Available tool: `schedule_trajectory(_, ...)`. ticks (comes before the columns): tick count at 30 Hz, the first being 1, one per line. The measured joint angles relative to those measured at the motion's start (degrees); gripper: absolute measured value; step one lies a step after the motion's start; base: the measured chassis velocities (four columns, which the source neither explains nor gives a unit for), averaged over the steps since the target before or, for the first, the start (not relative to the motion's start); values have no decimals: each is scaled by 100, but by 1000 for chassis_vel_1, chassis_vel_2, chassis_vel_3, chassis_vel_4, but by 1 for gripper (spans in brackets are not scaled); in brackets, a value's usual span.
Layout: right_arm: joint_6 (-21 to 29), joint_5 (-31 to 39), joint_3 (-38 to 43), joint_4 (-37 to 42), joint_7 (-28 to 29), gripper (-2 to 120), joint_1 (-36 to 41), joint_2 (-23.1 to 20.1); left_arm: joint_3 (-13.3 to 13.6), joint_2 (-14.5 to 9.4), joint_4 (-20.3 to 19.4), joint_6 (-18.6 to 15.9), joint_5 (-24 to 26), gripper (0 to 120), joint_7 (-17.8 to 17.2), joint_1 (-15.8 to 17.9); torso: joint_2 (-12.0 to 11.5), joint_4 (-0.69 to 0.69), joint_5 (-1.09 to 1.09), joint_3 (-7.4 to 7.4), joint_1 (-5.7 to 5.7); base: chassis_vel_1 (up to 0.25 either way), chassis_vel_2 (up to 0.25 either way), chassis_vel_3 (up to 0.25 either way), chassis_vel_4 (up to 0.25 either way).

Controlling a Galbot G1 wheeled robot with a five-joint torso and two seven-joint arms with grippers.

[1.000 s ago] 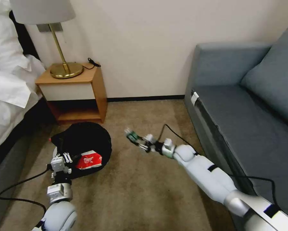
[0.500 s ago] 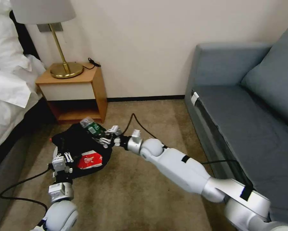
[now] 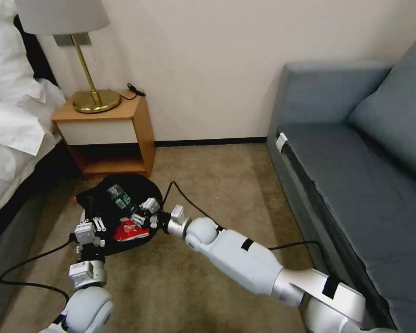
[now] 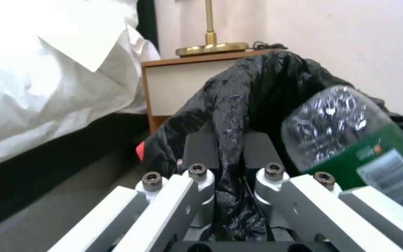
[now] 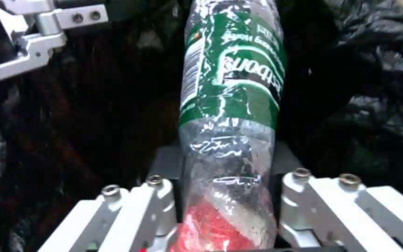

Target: Pick up the trash bin, then pick up the garbage on the floor and place it into the trash bin.

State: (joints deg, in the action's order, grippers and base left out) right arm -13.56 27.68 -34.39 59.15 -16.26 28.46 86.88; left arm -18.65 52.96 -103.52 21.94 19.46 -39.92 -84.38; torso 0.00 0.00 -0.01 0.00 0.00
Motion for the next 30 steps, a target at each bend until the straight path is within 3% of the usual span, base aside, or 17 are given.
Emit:
schedule_trajectory(10,-13,-122,-4,59,79,64,-53,-55,18,53,-17,7,-16,7,7,-20,0,0,0,0,0,0,0,0,0)
schedule_trajectory(17,-49,-242,102,37,145,94,-41,-36,19,141,35,44,-66,7,28,-69,0,0,1,0,0,0,0,0,0)
schedule_trajectory(23,-122,-304,230,137,198,99,-1,-69,23,204,62,52,-26,7,29,-46,0,0,1,0,0,0,0,0,0)
schedule_trajectory(30,-145,-225,1028,1311,704,100,109,-553,-103,410,-111,-9,594,7,-6,68,0,0,2,0,0,0,0,0,0)
